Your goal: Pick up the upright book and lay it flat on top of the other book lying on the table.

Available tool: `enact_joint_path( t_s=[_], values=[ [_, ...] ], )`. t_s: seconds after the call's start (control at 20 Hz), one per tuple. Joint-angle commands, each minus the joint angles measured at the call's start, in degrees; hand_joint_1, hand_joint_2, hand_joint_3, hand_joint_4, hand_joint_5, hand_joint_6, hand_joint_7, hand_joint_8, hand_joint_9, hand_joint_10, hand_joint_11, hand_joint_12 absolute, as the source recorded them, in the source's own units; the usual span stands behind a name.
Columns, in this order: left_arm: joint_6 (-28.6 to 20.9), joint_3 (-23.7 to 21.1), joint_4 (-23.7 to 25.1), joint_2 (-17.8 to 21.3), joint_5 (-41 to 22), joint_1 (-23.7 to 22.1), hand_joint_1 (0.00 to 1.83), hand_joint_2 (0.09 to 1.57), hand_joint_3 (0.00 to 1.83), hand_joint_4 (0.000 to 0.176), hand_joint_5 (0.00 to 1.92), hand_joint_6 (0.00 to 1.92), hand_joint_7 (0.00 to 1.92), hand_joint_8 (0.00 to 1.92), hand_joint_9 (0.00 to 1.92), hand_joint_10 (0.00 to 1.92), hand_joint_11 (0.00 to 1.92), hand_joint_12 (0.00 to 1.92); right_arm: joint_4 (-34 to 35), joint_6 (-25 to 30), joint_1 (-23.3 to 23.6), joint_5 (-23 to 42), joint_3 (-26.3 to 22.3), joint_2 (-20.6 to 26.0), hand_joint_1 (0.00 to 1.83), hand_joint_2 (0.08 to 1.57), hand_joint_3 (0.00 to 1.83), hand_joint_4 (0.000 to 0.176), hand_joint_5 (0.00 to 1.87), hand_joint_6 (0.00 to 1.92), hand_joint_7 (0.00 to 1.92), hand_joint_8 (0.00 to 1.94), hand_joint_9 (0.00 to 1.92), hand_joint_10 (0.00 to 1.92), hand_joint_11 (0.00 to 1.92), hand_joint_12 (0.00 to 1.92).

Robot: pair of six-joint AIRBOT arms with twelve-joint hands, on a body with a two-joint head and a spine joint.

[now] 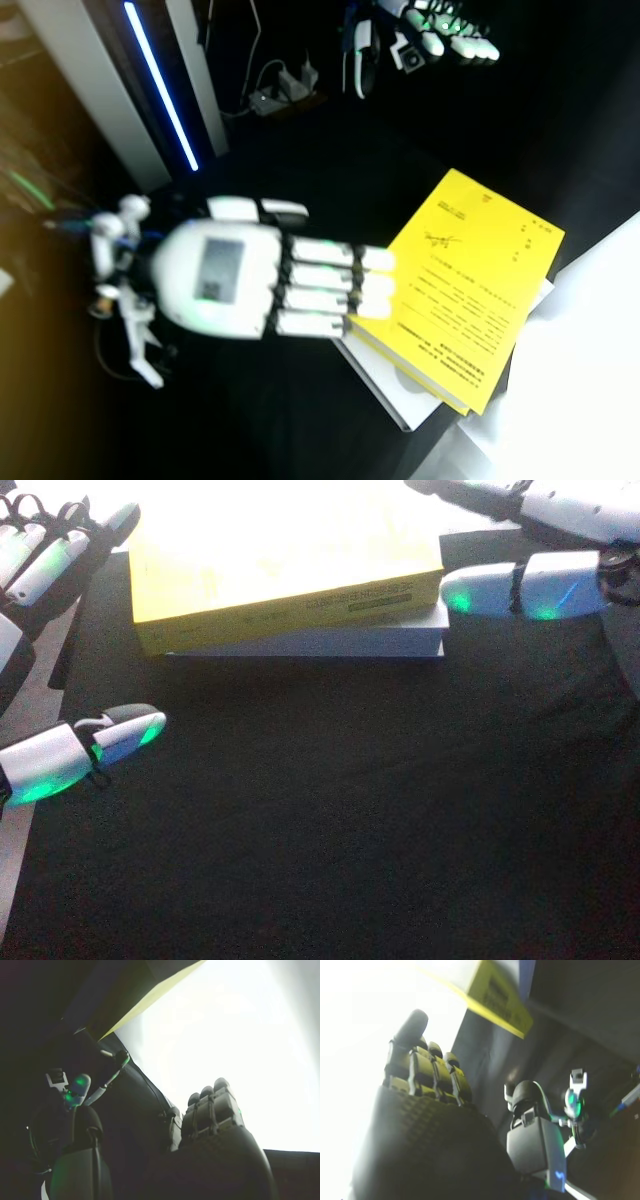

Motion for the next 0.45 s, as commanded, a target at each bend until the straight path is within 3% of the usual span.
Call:
enact_joint_path(
  t_s=[0.0,0.05,0.1,0.2,0.25,0.3,0.4],
  values=[
    [0.0,-0.1,1.1,0.4,-7.2,-0.2,0.67,1.03,0.0,0.176,0.0,0.0,0.0,0.0,0.0,0.0,0.0,0.0,1.7,0.4,1.0,7.2,-0.5,0.7,0.1,1.26,0.01,0.041,0.0,0.0,0.0,0.0,0.0,0.0,0.0,1.92],
    [0.0,-0.1,1.0,0.5,-7.2,-0.2,0.68,1.03,0.0,0.176,0.0,0.0,0.0,0.0,0.0,0.0,0.0,0.0,1.2,0.4,1.5,7.8,-1.6,1.8,0.11,1.25,0.01,0.041,0.0,0.0,0.0,0.0,0.0,0.0,0.0,1.91],
    [0.0,-0.1,1.0,0.5,-7.2,-0.1,0.68,1.03,0.0,0.176,0.0,0.0,0.0,0.0,0.0,0.0,0.0,0.0,1.0,0.4,1.8,8.3,-2.5,2.6,0.1,1.25,0.0,0.046,0.0,0.0,0.0,0.0,0.0,0.0,0.0,1.67],
    [0.0,-0.1,1.0,0.5,-7.2,-0.1,0.7,1.04,0.0,0.176,0.0,0.0,0.0,0.0,0.0,0.0,0.0,0.0,0.8,0.4,1.9,10.0,-4.1,4.3,0.12,1.24,0.0,0.045,0.0,0.0,0.0,0.0,0.0,0.0,0.0,0.97],
    [0.0,-0.1,1.0,0.6,-7.2,-0.1,0.69,1.04,0.0,0.176,0.0,0.0,0.0,0.0,0.0,0.0,0.0,0.0,0.8,0.4,1.9,11.2,-4.9,5.1,0.07,1.26,0.01,0.045,0.0,0.0,0.0,0.0,0.0,0.0,0.0,0.34],
    [0.0,-0.1,1.0,0.7,-7.2,-0.1,0.67,1.03,0.0,0.176,0.0,0.0,0.0,0.0,0.0,0.0,0.0,0.0,0.8,0.4,1.9,12.1,-5.9,5.9,0.06,1.25,0.0,0.055,0.0,0.0,0.0,0.0,0.0,0.0,0.0,0.07],
    [0.0,-0.2,1.0,1.0,-7.3,-0.1,0.66,1.03,0.0,0.176,0.0,0.0,0.0,0.0,0.0,0.0,0.0,0.0,0.8,0.4,1.9,14.2,-7.7,7.8,0.09,1.24,0.0,0.046,0.0,0.0,0.0,0.0,0.0,0.0,0.0,0.0]
  ],
)
